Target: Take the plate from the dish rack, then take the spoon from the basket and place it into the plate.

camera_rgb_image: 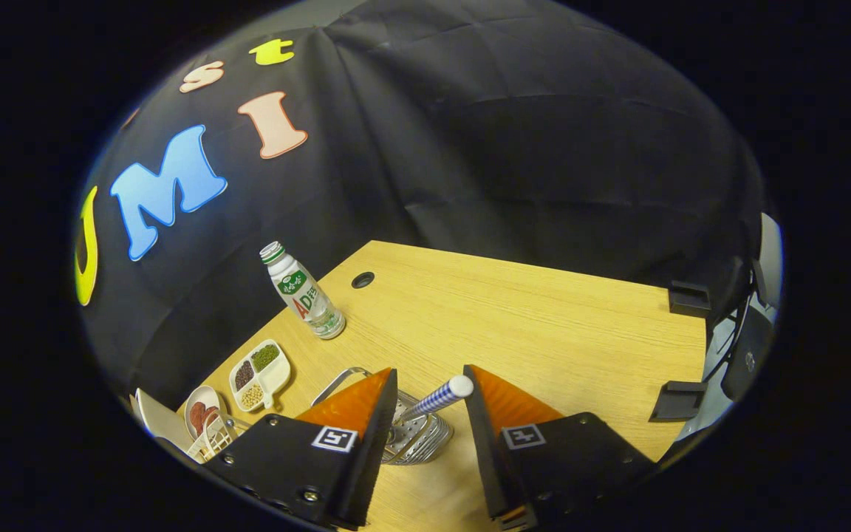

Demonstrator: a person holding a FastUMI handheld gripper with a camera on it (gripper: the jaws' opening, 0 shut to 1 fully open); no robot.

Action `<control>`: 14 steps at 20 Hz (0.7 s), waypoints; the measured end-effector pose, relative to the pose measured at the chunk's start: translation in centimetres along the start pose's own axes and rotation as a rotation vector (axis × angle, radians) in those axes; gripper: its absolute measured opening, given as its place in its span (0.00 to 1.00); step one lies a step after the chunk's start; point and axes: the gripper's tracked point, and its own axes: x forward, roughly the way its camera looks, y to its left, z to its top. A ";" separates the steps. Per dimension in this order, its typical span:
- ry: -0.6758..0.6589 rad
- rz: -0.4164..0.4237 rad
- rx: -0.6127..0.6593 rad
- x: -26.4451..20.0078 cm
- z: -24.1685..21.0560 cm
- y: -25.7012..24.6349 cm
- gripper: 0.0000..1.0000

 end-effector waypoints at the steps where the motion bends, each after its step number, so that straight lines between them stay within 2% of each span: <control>1: -0.003 0.006 0.002 0.2 0.0 -0.1 0.47; 2: 0.002 -0.001 0.001 0.3 0.1 -0.4 0.32; 5: -0.007 0.014 -0.004 0.1 0.3 -0.2 0.30; 6: -0.034 0.080 0.019 0.0 1.2 1.2 0.30; 7: -0.048 0.114 0.024 -0.2 1.2 2.7 0.16; 8: -0.043 0.090 -0.008 0.1 1.5 2.4 0.07; 14: -0.051 0.129 -0.135 -1.2 2.3 5.8 0.07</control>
